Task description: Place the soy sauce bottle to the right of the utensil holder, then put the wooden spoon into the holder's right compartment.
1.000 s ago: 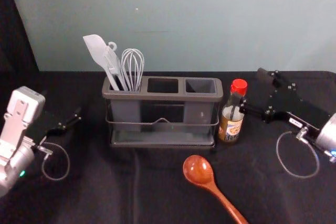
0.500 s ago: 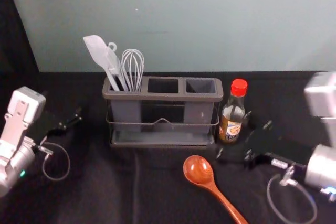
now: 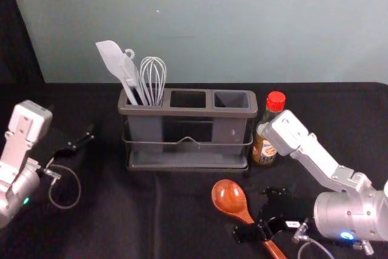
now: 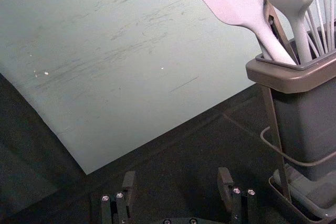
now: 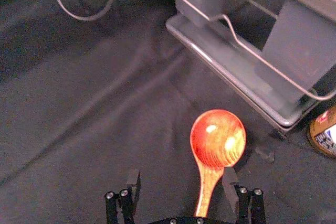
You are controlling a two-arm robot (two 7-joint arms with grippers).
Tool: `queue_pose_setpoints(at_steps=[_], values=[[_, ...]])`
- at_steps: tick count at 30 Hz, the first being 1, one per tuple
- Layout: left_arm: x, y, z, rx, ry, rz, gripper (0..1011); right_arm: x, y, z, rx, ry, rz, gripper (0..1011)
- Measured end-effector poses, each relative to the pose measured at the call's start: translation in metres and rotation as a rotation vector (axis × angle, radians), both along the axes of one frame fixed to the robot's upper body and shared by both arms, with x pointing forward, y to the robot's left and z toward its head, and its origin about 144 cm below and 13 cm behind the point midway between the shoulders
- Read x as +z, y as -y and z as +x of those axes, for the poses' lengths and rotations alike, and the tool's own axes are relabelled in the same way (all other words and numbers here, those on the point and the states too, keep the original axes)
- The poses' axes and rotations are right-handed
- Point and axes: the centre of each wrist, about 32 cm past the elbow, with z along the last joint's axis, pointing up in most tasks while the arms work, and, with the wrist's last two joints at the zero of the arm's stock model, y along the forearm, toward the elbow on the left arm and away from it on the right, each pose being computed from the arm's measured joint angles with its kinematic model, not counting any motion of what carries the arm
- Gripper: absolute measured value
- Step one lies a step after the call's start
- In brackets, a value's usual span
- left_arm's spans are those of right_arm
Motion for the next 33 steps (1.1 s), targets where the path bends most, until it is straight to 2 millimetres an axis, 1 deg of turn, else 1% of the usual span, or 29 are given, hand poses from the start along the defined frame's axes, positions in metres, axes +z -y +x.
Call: queue_pose_setpoints(at_steps=[5, 13, 33], values=[[0.000, 0.000, 0.000, 0.000, 0.000, 0.000, 1011, -0.008, -0.006, 0.011, -0.024, -0.030, -0.051, 1002], [0.000, 0.000, 0.000, 0.000, 0.000, 0.000, 1012, -0.017, -0.011, 0.027, -0.052, -0.051, -0.076, 1002], [0.000, 0.000, 0.000, 0.000, 0.000, 0.000, 1011, -0.025, -0.028, 0.056, -0.041, -0.065, -0.108, 1002]])
